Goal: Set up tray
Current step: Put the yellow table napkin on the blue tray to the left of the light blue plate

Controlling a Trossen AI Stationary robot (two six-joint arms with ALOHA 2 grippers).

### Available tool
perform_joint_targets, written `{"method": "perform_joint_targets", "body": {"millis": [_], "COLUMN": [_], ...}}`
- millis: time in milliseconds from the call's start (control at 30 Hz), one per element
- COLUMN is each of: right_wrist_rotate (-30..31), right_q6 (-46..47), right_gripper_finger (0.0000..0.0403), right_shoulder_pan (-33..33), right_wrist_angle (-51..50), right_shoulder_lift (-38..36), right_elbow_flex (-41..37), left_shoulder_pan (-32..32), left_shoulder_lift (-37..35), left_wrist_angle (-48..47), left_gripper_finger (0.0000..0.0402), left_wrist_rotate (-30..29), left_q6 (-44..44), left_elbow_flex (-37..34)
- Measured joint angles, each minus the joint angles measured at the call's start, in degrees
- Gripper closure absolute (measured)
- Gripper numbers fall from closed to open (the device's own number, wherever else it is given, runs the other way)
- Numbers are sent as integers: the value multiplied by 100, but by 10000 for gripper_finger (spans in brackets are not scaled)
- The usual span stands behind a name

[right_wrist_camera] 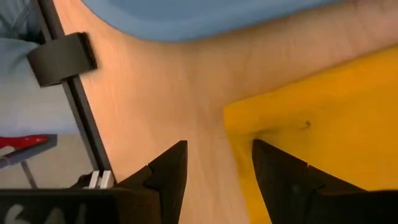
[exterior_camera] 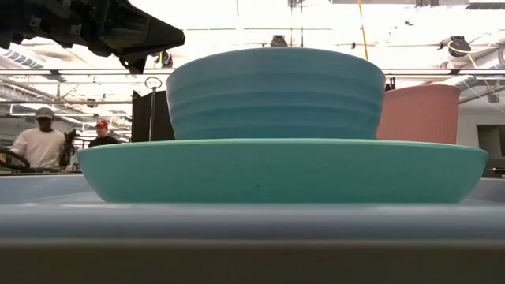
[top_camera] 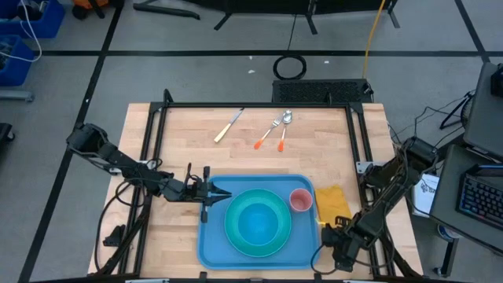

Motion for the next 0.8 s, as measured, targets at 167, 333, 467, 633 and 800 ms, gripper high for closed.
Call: {"method": "perform_joint_targets", "body": {"millis": [167,333,467,633,800], "right_wrist_rotate": [109,386,340,727,64], "right_q6": [57,61,137,60,-322], "right_gripper_finger": [230,230,232,243,245], "right_shoulder_pan": [55,74,74,101,166], "right_wrist_angle": [-182,-125,-169,36,302], "right_shoulder_lift": [0,0,0,234,816], "right_elbow_flex": [0,0,0,2,42], "left_shoulder_pan": [0,0,0,0,0], "left_shoulder_lift": [0,0,0,0,0], "left_wrist_angle": [-13,-143,-170,-173,-216], "left_gripper_finger": [369,369,369,369,369], "left_wrist_rotate": [0,-2,-7,-7,-8], "left_q6": [-19,-28,-79,-88,-129], "left_elbow_flex": [0,0,0,0,-2]}}
